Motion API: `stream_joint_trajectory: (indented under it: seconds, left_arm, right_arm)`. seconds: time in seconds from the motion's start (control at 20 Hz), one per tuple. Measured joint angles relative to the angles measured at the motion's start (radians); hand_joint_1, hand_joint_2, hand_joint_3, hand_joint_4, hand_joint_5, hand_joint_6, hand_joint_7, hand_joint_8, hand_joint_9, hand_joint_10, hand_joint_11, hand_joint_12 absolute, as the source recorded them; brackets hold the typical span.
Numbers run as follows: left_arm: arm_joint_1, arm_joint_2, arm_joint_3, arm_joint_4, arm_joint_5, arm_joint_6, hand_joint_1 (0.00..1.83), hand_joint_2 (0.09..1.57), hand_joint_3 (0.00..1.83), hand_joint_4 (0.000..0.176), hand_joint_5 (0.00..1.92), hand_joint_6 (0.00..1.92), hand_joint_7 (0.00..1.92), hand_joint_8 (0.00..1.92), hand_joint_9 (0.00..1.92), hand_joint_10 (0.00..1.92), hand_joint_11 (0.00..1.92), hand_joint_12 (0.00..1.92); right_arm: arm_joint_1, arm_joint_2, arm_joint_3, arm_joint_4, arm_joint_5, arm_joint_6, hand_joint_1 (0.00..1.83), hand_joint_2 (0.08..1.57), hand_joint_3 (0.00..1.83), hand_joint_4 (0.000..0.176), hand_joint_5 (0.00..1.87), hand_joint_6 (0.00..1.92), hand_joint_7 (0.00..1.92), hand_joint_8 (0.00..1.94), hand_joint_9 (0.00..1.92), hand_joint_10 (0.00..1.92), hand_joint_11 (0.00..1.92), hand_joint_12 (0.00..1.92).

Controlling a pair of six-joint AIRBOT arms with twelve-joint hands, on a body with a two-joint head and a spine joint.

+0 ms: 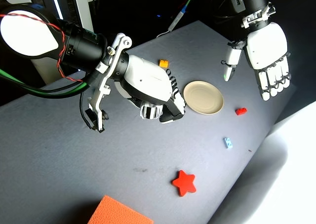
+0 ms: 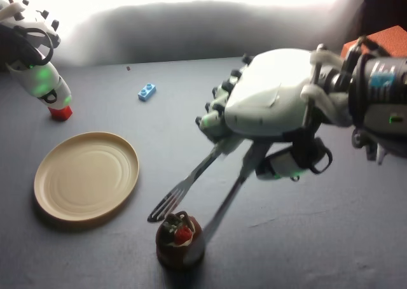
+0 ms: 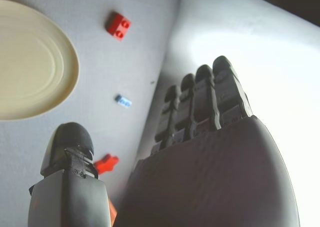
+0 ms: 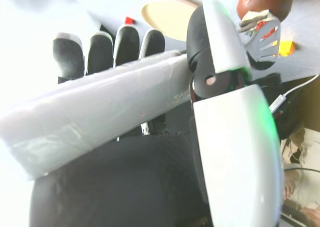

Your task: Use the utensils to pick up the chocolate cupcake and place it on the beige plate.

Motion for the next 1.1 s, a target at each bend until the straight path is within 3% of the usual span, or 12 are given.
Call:
stream_joint_trajectory:
  seconds: [0.35, 0.6, 0.8, 0.9, 1.1]
  left_arm:
    - [0.000, 0.000, 0.000, 0.000, 0.000, 0.000, 0.29, 1.14, 0.00, 0.000, 0.02, 0.00, 0.01, 0.00, 0.02, 0.00, 0.00, 0.01]
    - [0.000, 0.000, 0.000, 0.000, 0.000, 0.000, 0.27, 1.14, 0.00, 0.000, 0.01, 0.00, 0.00, 0.00, 0.00, 0.00, 0.01, 0.00]
    - [0.000, 0.000, 0.000, 0.000, 0.000, 0.000, 0.25, 1.15, 0.00, 0.000, 0.00, 0.00, 0.00, 0.00, 0.00, 0.00, 0.00, 0.00]
    - [0.000, 0.000, 0.000, 0.000, 0.000, 0.000, 0.22, 1.15, 0.00, 0.000, 0.00, 0.00, 0.00, 0.00, 0.00, 0.00, 0.00, 0.00]
    - [0.000, 0.000, 0.000, 0.000, 0.000, 0.000, 0.24, 1.15, 0.00, 0.000, 0.00, 0.00, 0.00, 0.00, 0.00, 0.00, 0.00, 0.00]
  right_arm:
    - [-0.031, -0.013, 0.022, -0.001, 0.021, -0.023, 0.98, 1.20, 0.00, 0.000, 0.44, 1.00, 0.45, 1.31, 0.40, 1.68, 0.49, 1.92]
    - [-0.051, -0.026, 0.054, -0.004, 0.040, -0.042, 0.90, 1.22, 0.00, 0.000, 0.37, 1.14, 0.35, 1.39, 0.29, 1.75, 0.41, 1.92]
    - [-0.067, -0.039, 0.057, -0.004, 0.044, -0.054, 0.93, 1.19, 0.00, 0.000, 0.42, 1.05, 0.37, 1.29, 0.29, 1.64, 0.38, 1.92]
    - [-0.067, -0.041, 0.057, -0.004, 0.053, -0.056, 0.97, 1.19, 0.00, 0.000, 0.47, 1.01, 0.44, 1.29, 0.37, 1.63, 0.43, 1.92]
    - [-0.086, -0.053, 0.058, -0.005, 0.068, -0.073, 0.95, 1.21, 0.00, 0.000, 0.40, 1.08, 0.36, 1.40, 0.31, 1.68, 0.38, 1.92]
